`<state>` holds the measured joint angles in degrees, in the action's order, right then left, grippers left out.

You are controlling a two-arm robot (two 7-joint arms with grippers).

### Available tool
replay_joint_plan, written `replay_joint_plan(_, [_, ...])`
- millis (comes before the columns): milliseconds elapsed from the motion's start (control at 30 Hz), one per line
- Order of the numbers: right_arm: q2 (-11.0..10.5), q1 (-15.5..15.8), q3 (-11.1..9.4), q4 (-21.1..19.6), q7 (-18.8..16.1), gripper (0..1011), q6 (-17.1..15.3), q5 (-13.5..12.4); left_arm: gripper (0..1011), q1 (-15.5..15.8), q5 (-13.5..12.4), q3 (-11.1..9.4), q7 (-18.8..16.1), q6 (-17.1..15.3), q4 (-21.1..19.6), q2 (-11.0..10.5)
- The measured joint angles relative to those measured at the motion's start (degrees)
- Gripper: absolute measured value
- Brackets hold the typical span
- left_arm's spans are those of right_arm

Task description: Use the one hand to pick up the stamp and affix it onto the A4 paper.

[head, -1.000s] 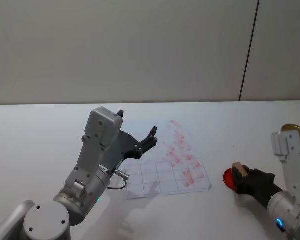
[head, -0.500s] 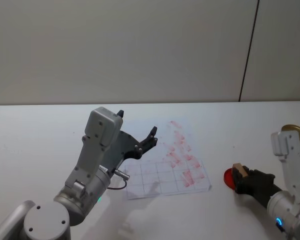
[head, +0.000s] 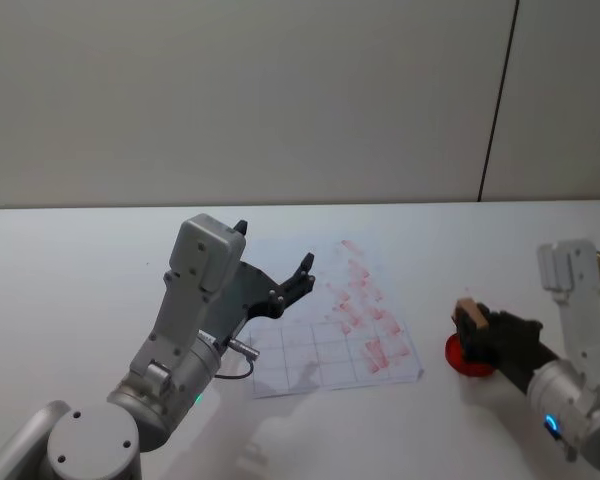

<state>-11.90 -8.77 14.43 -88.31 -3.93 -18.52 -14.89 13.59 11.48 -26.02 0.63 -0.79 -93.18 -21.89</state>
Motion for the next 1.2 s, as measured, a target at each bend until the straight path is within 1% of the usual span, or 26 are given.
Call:
replay_joint_plan(100, [0.48,-0.74,0.43,-0.61,-1.20,219,1.15,1.12,993,0.00,0.00,0.00,0.00,0.00,0.00,0.00])
replay_joint_plan(300, [1.58,-2.10,1.31,-0.55,-3.05,219,2.02,2.61,993,0.00,0.00,0.00,0.00,0.00,0.00,0.00])
replay_joint_plan(567, [3.48,-4.19,2.59,1.95,-5.48,220,1.65,3.91,993,0.00,0.00,0.00,0.00,0.00,0.00,0.00])
replay_joint_plan(600, [4.04,-4.77,2.95,2.93,-5.95,219,1.43,4.15,993,0.00,0.00,0.00,0.00,0.00,0.00,0.00])
replay_joint_plan(667, [4.39,-5.16,3.19,3.87,-6.31,219,1.26,4.35,993,0.00,0.00,0.00,0.00,0.00,0.00,0.00])
replay_joint_plan(700, [4.93,-5.75,3.53,5.16,-6.74,219,1.14,4.61,993,0.00,0.00,0.00,0.00,0.00,0.00,0.00])
replay_joint_plan(867, [6.31,-7.39,4.35,8.82,-7.83,219,1.06,5.39,993,0.00,0.00,0.00,0.00,0.00,0.00,0.00])
replay_joint_plan(900, [6.79,-8.01,4.62,10.20,-8.25,219,1.09,5.74,993,0.00,0.00,0.00,0.00,0.00,0.00,0.00])
replay_joint_plan(1000, [7.37,-8.81,4.94,11.93,-8.77,219,1.29,6.21,993,0.00,0.00,0.00,0.00,0.00,0.00,0.00])
replay_joint_plan(1100, [8.29,-10.15,5.45,14.78,-9.61,219,1.86,7.02,993,0.00,0.00,0.00,0.00,0.00,0.00,0.00])
replay_joint_plan(1200, [8.72,-10.81,5.69,16.14,-10.01,219,2.15,7.51,993,0.00,0.00,0.00,0.00,0.00,0.00,0.00])
